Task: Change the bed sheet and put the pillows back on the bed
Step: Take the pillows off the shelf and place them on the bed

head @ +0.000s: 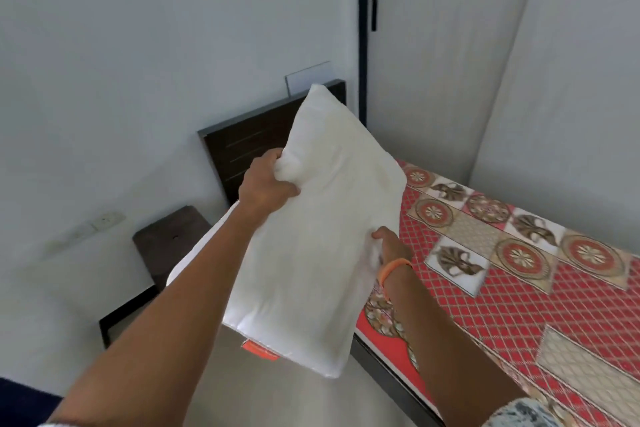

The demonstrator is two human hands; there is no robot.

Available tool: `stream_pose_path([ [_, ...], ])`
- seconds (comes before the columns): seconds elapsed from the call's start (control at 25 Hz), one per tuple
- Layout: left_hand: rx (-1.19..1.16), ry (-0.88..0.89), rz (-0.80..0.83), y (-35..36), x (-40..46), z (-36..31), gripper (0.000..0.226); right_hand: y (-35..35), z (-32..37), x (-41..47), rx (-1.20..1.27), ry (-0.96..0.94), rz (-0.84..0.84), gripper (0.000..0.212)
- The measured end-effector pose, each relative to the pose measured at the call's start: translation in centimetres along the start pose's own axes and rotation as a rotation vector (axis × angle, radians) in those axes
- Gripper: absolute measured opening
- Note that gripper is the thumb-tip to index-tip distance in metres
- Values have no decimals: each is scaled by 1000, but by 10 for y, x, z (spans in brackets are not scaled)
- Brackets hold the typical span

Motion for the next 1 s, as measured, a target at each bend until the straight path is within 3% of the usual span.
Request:
stream_pose_path([
  [0.24,160,41,-71,-46,132,55,72,123,40,95,-106,35,23,48],
  [0.4,322,89,-55,-46,236,109,64,213,46,164,-51,102,63,33],
  [0.72,417,41,152,-39,480,199,64,354,96,312,74,262,-129,28],
  [1.0,439,13,334,25,704,288,73,454,139,524,161,330,-220,34],
])
Point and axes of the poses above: each hand's wrist, its own x-axis towards the middle knuckle, its own y-axis out of the palm, z = x × y, the point moved 6 cm from there along x, towards the middle knuckle, and after that the axes turned 14 degrees about -x, right-handed, at the moved point
